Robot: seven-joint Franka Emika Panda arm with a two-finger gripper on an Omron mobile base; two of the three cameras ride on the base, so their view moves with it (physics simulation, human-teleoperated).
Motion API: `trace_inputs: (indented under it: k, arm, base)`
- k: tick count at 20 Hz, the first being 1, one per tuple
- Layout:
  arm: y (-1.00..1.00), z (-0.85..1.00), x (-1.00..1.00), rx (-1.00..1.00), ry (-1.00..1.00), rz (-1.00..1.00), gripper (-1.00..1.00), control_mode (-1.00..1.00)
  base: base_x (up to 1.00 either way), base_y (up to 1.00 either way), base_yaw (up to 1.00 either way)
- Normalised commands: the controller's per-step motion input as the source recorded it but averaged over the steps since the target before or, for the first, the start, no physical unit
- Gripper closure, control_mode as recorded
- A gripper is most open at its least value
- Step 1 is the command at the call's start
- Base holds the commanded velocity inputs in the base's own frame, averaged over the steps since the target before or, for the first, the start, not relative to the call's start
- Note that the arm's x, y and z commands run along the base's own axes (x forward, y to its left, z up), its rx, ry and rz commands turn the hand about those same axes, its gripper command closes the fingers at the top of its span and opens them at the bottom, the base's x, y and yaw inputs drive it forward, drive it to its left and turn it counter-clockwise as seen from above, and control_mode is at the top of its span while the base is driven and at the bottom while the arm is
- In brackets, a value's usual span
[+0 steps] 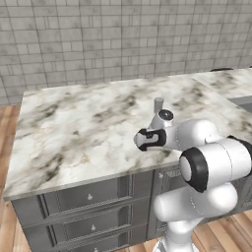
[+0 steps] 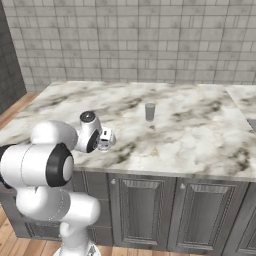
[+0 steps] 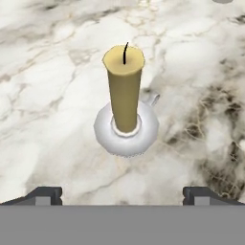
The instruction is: Pick the jar and candle from the dining table and place them in the open cabinet. Close the cabinet after placing the objects.
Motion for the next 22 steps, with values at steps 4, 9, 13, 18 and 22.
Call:
trace_inputs:
  k: [4, 9, 13, 18, 22]
  arm:
    - [0.0, -0.12, 0.3, 0.0, -0.01, 0.0, -1.0, -1.0]
    - [0.0, -0.13, 0.39, 0.0, 0.0, 0.0, -1.0, -1.0]
    - [0.0, -0.12, 0.39, 0.0, 0.0, 0.0, -1.0, -1.0]
    - [0.0, -0.17, 0.29, 0.0, 0.0, 0.0, -1.0, -1.0]
    - [0.0, -0.19, 0.23, 0.0, 0.0, 0.0, -1.0, -1.0]
  base:
    - [0.0, 0.0, 0.0]
    - [0.0, 0.0, 0.0]
    - [0.0, 0.0, 0.0]
    - [0.0, 0.0, 0.0]
    - [0.0, 0.0, 0.0]
